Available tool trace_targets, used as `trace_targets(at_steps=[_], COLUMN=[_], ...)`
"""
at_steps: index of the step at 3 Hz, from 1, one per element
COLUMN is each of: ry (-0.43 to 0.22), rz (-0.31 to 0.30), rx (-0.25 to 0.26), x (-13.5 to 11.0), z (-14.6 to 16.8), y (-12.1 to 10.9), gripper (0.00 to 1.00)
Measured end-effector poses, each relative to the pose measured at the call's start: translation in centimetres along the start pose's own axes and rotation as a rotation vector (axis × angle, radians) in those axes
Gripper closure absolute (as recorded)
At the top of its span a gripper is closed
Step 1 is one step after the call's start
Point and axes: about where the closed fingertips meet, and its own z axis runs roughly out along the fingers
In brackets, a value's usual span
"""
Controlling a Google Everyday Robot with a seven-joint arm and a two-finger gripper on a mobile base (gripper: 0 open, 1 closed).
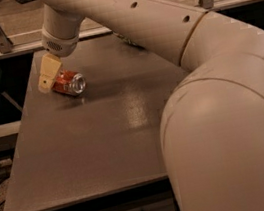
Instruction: Place coke can upright
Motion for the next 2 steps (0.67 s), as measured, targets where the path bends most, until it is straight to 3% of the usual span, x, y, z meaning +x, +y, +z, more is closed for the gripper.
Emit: trace_targets(at_steps=[2], ry=[0.135], rz=[0.147], rx=[-0.001], x=[0.9], z=[4.2], y=[-0.7], gripper=[0.0])
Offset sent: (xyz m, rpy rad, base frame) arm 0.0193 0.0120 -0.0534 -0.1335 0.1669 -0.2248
